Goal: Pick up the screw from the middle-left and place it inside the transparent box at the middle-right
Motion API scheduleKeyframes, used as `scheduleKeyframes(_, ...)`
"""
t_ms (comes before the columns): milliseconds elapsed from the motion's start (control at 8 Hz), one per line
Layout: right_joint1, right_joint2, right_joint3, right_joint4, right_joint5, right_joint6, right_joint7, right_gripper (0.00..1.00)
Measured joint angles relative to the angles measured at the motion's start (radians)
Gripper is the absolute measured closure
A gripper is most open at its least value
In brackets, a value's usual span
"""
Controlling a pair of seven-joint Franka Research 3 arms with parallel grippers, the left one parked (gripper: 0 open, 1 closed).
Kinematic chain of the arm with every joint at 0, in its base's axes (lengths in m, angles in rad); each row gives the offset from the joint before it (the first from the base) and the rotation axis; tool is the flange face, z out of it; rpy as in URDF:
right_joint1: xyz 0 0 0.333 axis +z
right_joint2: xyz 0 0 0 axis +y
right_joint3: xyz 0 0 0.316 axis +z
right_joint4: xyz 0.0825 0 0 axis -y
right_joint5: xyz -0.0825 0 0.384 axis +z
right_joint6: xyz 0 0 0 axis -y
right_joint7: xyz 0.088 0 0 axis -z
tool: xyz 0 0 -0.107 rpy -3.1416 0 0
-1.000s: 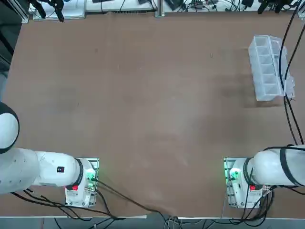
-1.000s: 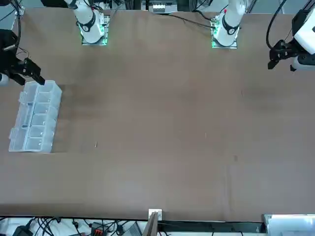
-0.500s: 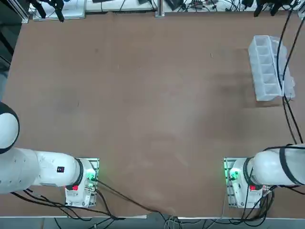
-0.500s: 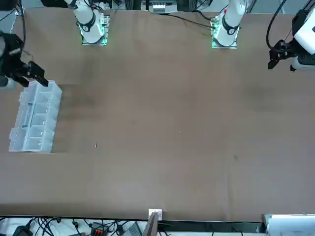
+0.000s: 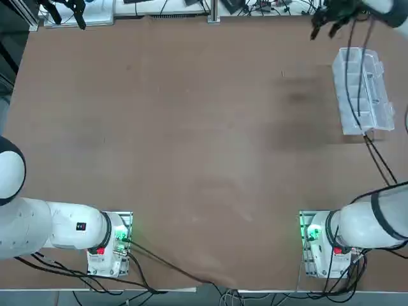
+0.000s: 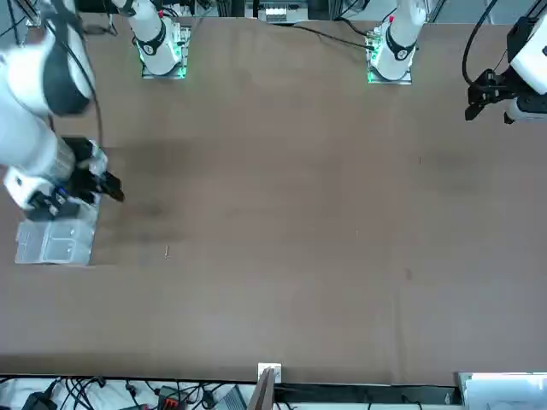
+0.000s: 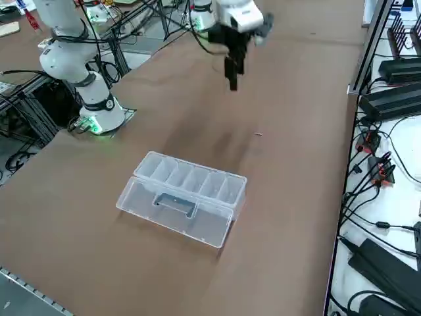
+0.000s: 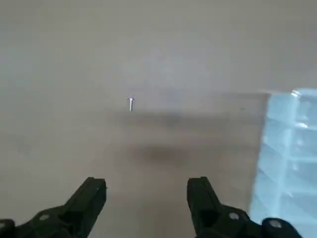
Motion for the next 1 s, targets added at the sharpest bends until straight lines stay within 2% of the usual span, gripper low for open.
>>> scheduleKeyframes(500, 0.033, 0.203, 0.0, -0.013, 0.0, 0.312, 0.005, 0.0)
scheduleKeyframes(750, 0.047, 0.273, 0.001, 0.001, 0.0, 0.368, 0.013, 0.03)
scheduleKeyframes(1000, 0.064, 0.326, 0.001, 0.035, 0.0, 0.369, 0.06, 0.09)
